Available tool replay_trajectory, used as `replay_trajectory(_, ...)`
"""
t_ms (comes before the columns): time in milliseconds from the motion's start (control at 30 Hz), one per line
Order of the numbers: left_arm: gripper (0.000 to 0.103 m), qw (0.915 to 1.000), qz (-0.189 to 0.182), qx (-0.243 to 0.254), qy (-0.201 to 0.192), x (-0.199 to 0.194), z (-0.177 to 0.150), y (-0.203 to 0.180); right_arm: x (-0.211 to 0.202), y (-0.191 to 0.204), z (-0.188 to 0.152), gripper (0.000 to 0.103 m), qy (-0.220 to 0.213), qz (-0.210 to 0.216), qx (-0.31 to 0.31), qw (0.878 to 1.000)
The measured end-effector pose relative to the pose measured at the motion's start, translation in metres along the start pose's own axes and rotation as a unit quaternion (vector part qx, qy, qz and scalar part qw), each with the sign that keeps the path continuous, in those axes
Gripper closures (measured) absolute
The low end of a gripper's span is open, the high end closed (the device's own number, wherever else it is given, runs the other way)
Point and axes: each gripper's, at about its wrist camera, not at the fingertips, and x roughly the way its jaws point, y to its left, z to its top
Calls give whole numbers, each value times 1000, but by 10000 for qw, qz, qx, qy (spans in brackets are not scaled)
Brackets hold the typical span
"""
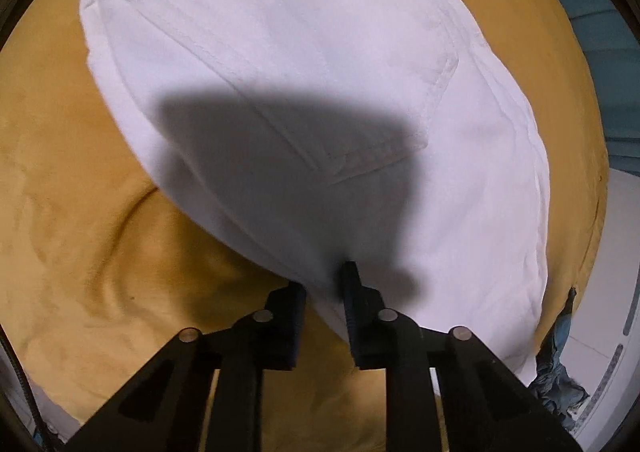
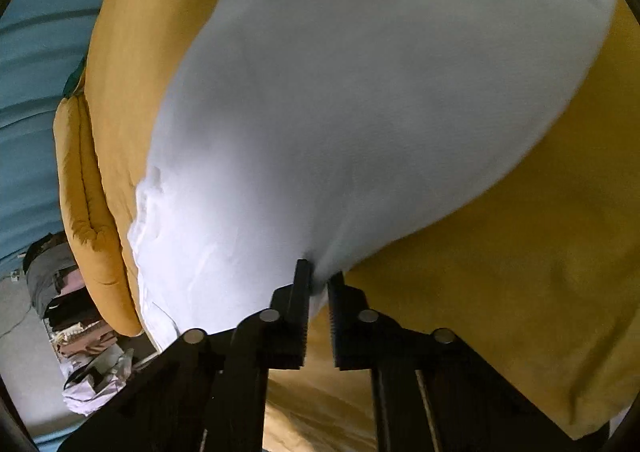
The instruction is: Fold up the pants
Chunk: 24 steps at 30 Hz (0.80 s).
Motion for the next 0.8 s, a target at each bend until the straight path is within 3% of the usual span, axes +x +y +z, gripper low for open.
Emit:
replay_trajectory(100,89,9998,160,143,4,5,-1,-1,-29,-13,14,99,29,-267,-237,9994)
replay_trajectory(233,83,9991,338,260,24,7,8,-34,1,-16,26,91,479,-13,150,9987)
replay_trajectory(267,82,9981,449,417,-42,-1,3,-39,-5,-22,29,84,544,174,278,9980)
replay_trajectory(333,71,9939,631,872,-257,-14,-11,-56,-34,-36,31,64,224,389,334,9984)
replay_trajectory(367,66,9907,737,1087,-356,-18,-17,-65,-50,-42,32,45,-9,445,351,9984)
replay_trajectory(400,52,9870,809,1306,-464,-20,-25,-74,-76,-57,35,26,-417,541,412,9968)
replay_trajectory(433,36,9801,885,1641,-680,-21,-36,-89,-94,-69,39,21,-763,530,456,9946)
replay_trajectory(500,19,9705,951,2026,-892,-16,-50,-112,-122,-95,52,20,-1344,390,513,9888)
replay_trajectory(533,16,9643,1004,2254,-958,-8,-58,-125,-133,-111,63,20,-1587,328,622,9848)
replay_trajectory(633,15,9448,1138,2870,-1098,24,-81,-171,-146,-150,94,20,-2101,686,971,9704)
replay_trajectory(800,15,9310,1148,3262,-1168,54,-97,-218,-142,-171,148,19,-2342,1718,934,9523)
